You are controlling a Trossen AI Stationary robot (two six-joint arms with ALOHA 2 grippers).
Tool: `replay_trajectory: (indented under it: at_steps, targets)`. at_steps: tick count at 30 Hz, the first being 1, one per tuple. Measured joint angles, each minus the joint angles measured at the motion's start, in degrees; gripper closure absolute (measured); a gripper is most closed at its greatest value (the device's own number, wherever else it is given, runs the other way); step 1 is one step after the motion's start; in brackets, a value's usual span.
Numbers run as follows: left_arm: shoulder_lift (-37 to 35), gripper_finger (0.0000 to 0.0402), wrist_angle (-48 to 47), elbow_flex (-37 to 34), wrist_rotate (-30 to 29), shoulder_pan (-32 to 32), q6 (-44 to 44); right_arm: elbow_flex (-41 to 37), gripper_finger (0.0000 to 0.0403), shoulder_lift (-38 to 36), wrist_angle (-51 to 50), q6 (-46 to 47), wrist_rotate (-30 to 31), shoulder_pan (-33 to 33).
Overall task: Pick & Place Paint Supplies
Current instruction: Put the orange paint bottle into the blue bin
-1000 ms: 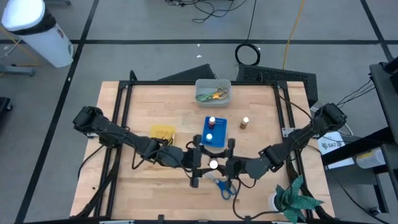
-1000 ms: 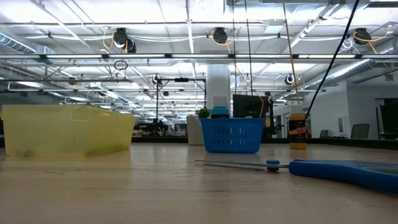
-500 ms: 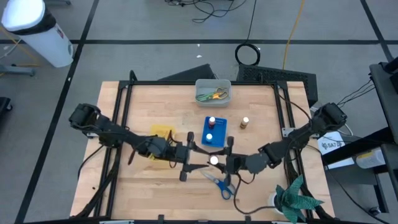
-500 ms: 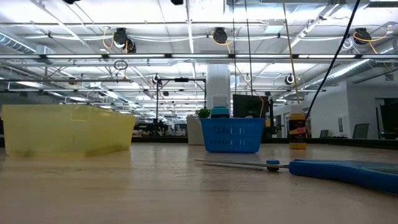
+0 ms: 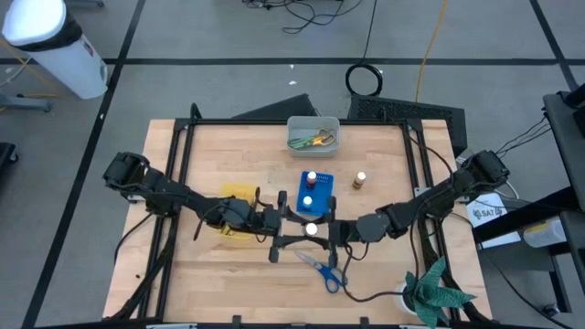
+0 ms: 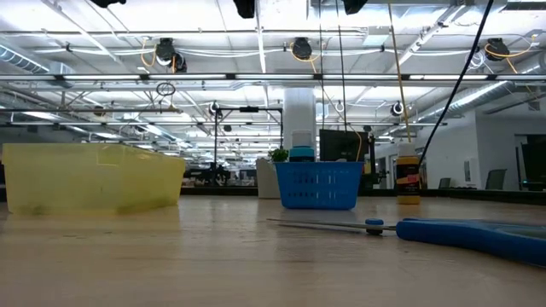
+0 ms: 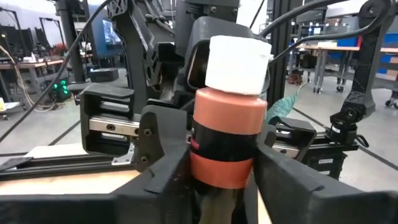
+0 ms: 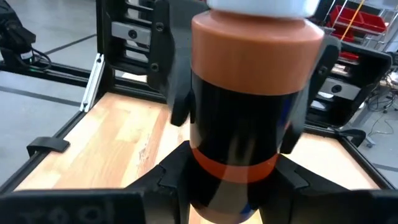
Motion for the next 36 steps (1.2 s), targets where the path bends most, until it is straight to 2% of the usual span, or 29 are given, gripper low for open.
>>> replay_trajectory:
  at_steps: [4,7,10,14,17,20,24,28,36]
  targets:
    - [0.0,0.0277,0.3,0.0,0.4,0.1,-0.3,0.0,0.0278,0.0,0.7,-0.3,-0.1,-0.3]
    - [0.5,0.0292,0.7,0.0,1.0,0.1,-0.8,0.0,0.0273,0.3,0.8,0.7,-0.3,-0.9]
    - [2.1,0.0264,3.6,0.0,1.0,0.0,-1.3,-0.1,0.0272,0.3,0.5,0.9,-0.8,-1.0]
    - [3.9,0.0189,6.6,0.0,0.6,0.4,-1.3,-0.1,0.0272,0.5,0.1,0.6,-1.4,-1.0]
    - [3.9,0.0148,6.7,0.1,0.7,0.7,-0.8,-0.1,0.0271,0.5,0.0,0.7,-1.1,-1.2]
    - [3.9,0.013,7.0,0.1,0.8,0.7,-1.0,-0.1,0.0271,0.5,-0.2,0.7,-1.5,-1.1]
    - [3.8,0.0127,6.2,0.1,0.5,0.7,-1.1,-0.1,0.0271,0.5,-0.3,1.0,-1.6,-1.4]
    - [3.8,0.0164,6.2,0.1,0.5,0.7,-1.1,-0.1,0.027,0.5,-0.2,1.8,-1.6,-1.4]
    - [3.9,0.0286,5.1,0.1,0.4,0.7,0.1,0.0,0.026,0.4,-3.0,3.4,-1.6,-1.8]
